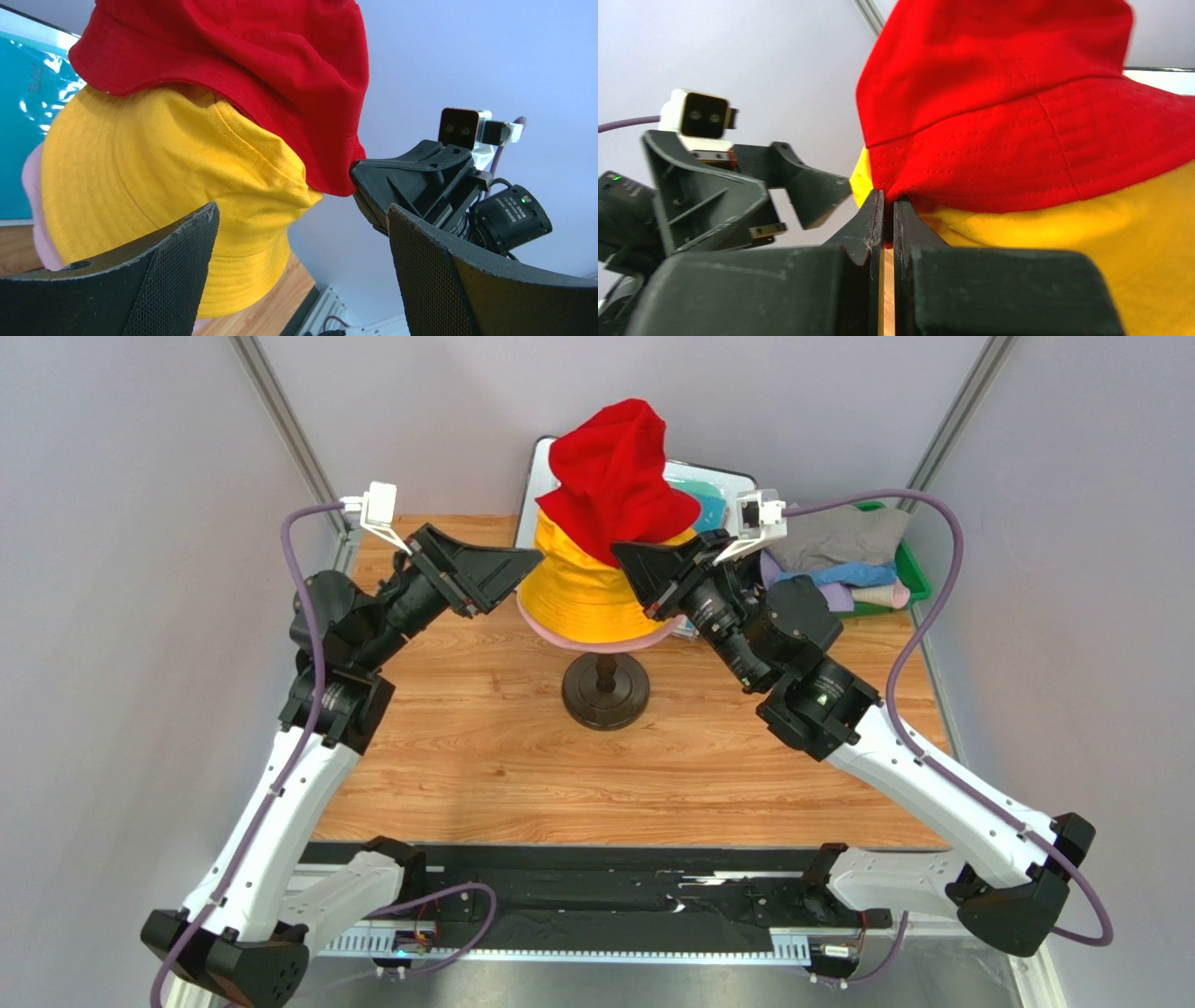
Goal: Stack the hats
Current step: Stack the hat on the hat.
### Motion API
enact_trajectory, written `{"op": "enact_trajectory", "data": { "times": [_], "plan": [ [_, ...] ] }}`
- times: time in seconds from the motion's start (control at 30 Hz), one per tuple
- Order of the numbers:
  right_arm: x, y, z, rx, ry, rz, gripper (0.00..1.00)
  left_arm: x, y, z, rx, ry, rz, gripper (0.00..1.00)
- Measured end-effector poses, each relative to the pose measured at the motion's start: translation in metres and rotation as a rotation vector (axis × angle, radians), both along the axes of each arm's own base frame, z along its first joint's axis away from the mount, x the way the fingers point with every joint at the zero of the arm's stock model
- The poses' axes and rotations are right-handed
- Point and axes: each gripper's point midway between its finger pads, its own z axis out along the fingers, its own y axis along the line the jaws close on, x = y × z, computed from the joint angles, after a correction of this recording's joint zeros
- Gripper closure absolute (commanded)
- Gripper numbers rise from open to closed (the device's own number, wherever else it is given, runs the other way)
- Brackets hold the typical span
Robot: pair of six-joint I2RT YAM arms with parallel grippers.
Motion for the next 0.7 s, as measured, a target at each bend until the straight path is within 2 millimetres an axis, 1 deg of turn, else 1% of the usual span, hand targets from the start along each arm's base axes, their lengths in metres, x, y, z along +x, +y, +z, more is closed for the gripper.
{"op": "enact_trajectory", "data": {
  "times": [0.07, 0.17, 0.23, 0.27, 0.4, 0.57, 0.7],
  "plan": [
    [-0.003, 0.003, 0.004, 0.022, -0.002, 0.021, 1.0, 0.003, -0.006, -0.002, -0.012, 0.017, -0.014, 0.08],
    [-0.008, 0.007, 0.008, 0.043, -0.002, 0.055, 1.0, 0.003, -0.009, 0.001, -0.033, 0.022, -0.016, 0.11],
    [-0.011, 0.01, 0.01, 0.057, -0.001, 0.079, 1.0, 0.003, -0.01, 0.006, -0.05, 0.018, -0.016, 0.13],
    [-0.013, 0.011, 0.011, 0.064, -0.002, 0.091, 1.0, 0.003, -0.01, 0.01, -0.06, 0.012, -0.017, 0.16],
    [-0.019, 0.015, 0.019, 0.097, -0.014, 0.125, 1.0, 0.004, -0.013, 0.02, -0.092, -0.005, -0.032, 0.19],
    [-0.021, 0.017, 0.019, 0.101, -0.01, 0.135, 1.0, 0.004, -0.024, 0.027, -0.107, -0.006, -0.064, 0.2],
    [-0.02, 0.018, 0.015, 0.101, -0.004, 0.135, 1.0, -0.001, -0.037, 0.035, -0.11, -0.013, -0.106, 0.2]
  ]
}}
